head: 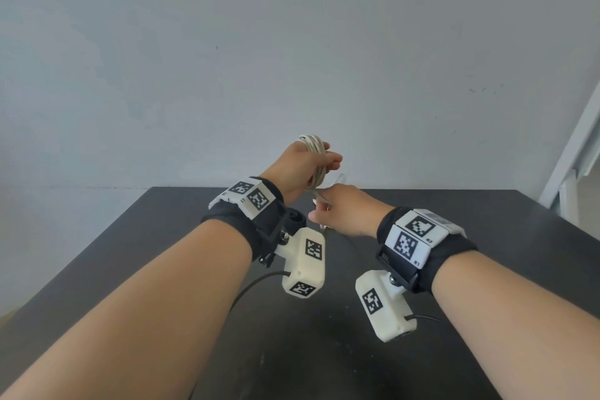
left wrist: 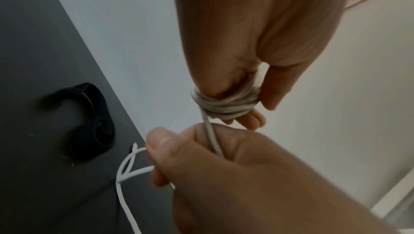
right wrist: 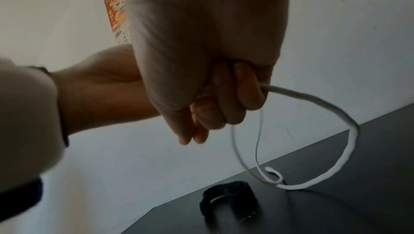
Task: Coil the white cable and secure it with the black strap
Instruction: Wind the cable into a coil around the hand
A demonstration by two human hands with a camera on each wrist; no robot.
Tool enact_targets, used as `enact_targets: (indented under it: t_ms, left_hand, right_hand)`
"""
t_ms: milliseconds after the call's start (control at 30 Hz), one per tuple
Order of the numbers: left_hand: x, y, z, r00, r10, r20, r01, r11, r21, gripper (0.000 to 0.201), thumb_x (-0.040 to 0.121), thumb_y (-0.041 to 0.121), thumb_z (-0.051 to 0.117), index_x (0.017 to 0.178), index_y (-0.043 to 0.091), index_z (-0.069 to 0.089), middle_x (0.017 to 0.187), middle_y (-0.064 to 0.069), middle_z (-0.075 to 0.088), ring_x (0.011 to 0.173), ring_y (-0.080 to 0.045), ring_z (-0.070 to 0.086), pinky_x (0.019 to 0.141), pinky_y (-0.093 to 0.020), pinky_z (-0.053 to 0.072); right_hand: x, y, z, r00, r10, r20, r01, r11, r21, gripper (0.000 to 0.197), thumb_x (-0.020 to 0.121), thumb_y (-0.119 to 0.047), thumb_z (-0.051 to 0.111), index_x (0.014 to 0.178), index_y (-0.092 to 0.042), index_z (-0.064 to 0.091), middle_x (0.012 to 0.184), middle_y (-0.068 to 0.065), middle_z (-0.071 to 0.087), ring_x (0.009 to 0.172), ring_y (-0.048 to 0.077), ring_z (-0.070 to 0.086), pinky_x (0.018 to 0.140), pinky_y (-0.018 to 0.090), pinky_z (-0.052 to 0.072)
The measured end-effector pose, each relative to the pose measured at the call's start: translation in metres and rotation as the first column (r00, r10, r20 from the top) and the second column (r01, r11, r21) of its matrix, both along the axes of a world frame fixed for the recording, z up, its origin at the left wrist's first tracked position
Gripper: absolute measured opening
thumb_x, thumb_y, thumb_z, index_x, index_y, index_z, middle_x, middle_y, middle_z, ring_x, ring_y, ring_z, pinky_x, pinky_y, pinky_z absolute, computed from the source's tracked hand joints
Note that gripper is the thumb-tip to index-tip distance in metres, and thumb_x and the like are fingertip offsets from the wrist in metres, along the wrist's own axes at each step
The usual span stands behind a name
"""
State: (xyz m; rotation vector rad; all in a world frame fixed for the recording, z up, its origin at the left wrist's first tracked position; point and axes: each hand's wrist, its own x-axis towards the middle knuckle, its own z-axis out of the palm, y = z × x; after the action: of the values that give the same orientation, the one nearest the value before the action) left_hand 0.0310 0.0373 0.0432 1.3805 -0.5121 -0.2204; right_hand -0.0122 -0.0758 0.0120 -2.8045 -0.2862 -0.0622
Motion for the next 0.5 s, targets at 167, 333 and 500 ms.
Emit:
enact_targets:
  t_ms: [167, 333, 500]
  left_hand:
    - [0.015, 0.01, -0.013, 0.993, 0.114, 0.039, -0.117, 0.991, 0.069, 0.014, 0.092, -0.002, 0.053, 0.104, 0.002, 0.05, 0.088, -0.01, 0.065, 0.077, -0.014, 0.063, 0.08, -0.025, 0.051]
    - [0.021, 0.017, -0.023, 0.989, 0.148, 0.019, -0.149, 0.981, 0.124, 0.02, 0.09, -0.001, 0.055, 0.11, -0.002, 0.05, 0.081, -0.008, 0.065, 0.063, -0.007, 0.065, 0.065, -0.02, 0.052]
    - [0.017, 0.017, -0.026, 0.998, 0.063, 0.009, -0.063, 0.96, 0.272, 0.019, 0.097, 0.006, 0.046, 0.083, 0.002, 0.057, 0.083, -0.016, 0.063, 0.068, -0.019, 0.058, 0.064, -0.024, 0.05]
  right_hand:
    - [-0.004, -0.005, 0.002, 1.0, 0.009, -0.003, -0.008, 0.995, 0.098, 0.033, 0.09, -0.034, 0.057, 0.064, -0.014, 0.053, 0.064, -0.001, 0.053, 0.059, 0.014, 0.048, 0.055, 0.026, 0.035]
    - [-0.007, -0.004, 0.008, 0.997, -0.021, 0.074, 0.007, 0.982, 0.187, 0.028, 0.084, -0.022, 0.061, 0.062, -0.007, 0.054, 0.058, 0.002, 0.042, 0.054, 0.014, 0.038, 0.05, 0.024, 0.029]
    - [-0.004, -0.009, 0.01, 0.982, -0.082, 0.172, 0.022, 0.945, 0.326, 0.02, 0.079, -0.012, 0.061, 0.059, -0.012, 0.062, 0.049, -0.01, 0.048, 0.049, 0.005, 0.042, 0.053, 0.018, 0.034]
